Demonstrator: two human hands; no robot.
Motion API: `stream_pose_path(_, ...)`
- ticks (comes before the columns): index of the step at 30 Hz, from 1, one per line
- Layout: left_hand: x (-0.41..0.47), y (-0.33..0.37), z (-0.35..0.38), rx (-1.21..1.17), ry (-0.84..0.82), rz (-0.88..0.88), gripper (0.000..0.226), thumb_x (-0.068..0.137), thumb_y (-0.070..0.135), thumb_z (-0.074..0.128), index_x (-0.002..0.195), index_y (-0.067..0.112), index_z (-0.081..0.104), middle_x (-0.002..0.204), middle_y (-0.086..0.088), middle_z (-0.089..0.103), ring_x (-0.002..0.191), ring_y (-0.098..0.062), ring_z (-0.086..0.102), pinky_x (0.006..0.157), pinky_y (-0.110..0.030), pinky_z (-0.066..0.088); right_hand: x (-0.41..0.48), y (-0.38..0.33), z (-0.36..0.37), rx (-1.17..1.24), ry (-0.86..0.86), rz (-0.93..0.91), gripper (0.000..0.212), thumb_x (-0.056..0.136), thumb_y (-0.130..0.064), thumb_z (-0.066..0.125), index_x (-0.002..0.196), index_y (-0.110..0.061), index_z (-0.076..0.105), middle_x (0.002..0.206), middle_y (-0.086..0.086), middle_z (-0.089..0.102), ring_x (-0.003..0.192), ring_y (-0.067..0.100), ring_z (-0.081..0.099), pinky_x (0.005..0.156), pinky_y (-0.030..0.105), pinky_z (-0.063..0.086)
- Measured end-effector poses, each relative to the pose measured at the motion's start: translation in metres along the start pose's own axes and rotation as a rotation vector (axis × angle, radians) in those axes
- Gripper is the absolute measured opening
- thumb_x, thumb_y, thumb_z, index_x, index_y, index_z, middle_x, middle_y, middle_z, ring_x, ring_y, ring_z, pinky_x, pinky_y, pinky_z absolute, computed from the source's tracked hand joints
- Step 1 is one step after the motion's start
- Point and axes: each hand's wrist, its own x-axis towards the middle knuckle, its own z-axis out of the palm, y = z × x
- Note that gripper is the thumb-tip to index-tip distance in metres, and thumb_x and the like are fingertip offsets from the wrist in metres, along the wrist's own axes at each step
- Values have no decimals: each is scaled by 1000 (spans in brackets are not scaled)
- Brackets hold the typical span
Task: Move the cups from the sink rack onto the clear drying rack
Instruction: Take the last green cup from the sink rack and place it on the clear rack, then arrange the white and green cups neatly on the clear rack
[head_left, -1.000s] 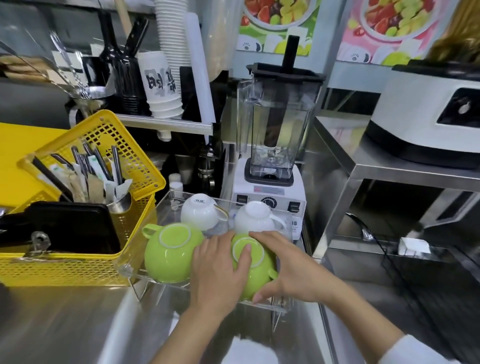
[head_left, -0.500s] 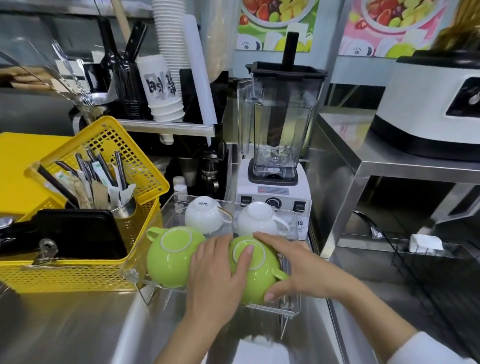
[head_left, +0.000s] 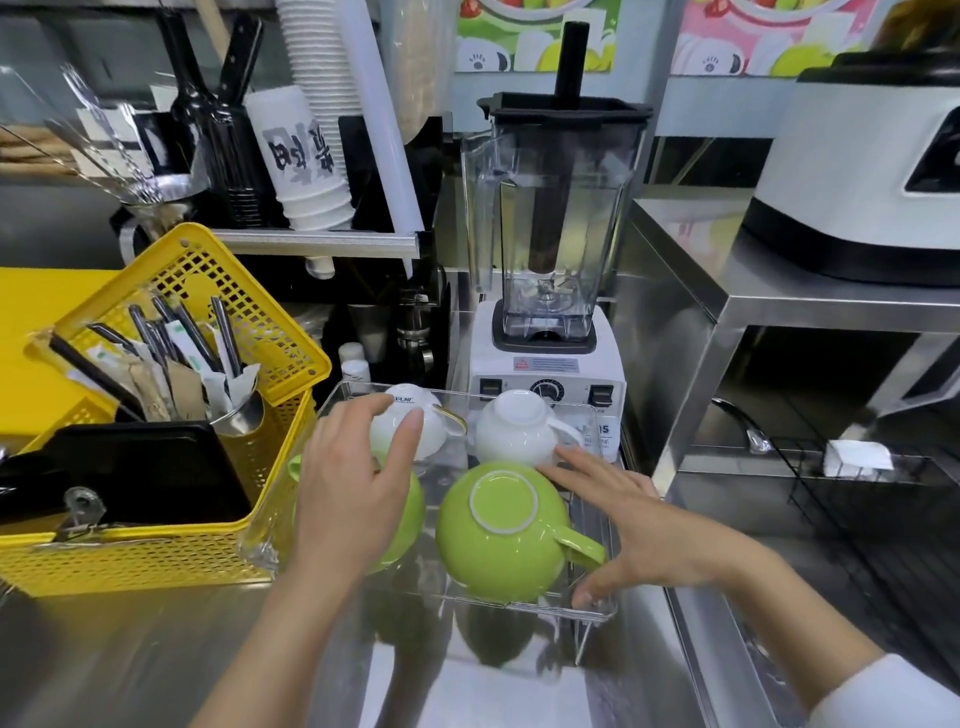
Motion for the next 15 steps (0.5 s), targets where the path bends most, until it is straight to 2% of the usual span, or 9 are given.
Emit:
stream_pose_path(4, 3, 5, 4, 22, -60, 56, 60, 78, 59, 34, 112, 16, 56, 104, 6, 54, 106, -22, 52, 90, -45, 44, -2, 0, -10, 3, -25, 2, 109, 60, -41, 82, 139, -49, 6, 140, -31, -9, 125, -13, -15, 105, 18, -9)
stream_pose_path(7, 11, 11, 8, 40, -150, 122, 62, 78, 63, 34, 116, 18, 54, 114, 2, 56, 111, -17, 48, 90, -32, 36, -6, 0, -15, -27, -49, 1, 109, 59, -40, 82, 135, -53, 6, 140, -32, -8, 123, -13, -13, 104, 17, -8)
stream_pose_path(10, 21, 21, 15, 80, -283, 196, 53, 87, 55, 44, 127, 20, 46, 130, 3, 50, 121, -13, 39, 95, -26, 27, -8, -2, -27, 87, -18, -17, 93, 59, -42, 82, 129, -56, 22, 140, -35, 9, 131, -13, 4, 111, 18, 0)
stream_pose_path(12, 30, 26, 23, 121, -394, 231, 51, 90, 47, 43, 133, 21, 40, 138, 3, 44, 127, -13, 34, 100, -26, 24, -2, 1, -35, 270, 160, -40, 73, 62, -43, 79, 122, -55, 40, 136, -30, 37, 130, -9, 30, 117, 28, 16)
stream_pose_path(13, 36, 29, 28, 146, -448, 246, 50, 91, 45, 43, 135, 22, 37, 141, 3, 42, 129, -14, 32, 102, -28, 24, 4, 5, -38, 299, 301, -36, 60, 65, -41, 78, 119, -48, 51, 128, -24, 49, 124, -4, 42, 115, 35, 24)
stream_pose_path(15, 48, 31, 41, 199, -549, 258, 51, 91, 41, 45, 137, 23, 33, 144, 2, 39, 130, -18, 31, 104, -32, 24, 18, 11, -38, 231, 531, 33, 38, 75, -33, 72, 111, -29, 64, 110, -15, 62, 109, 6, 55, 108, 44, 33)
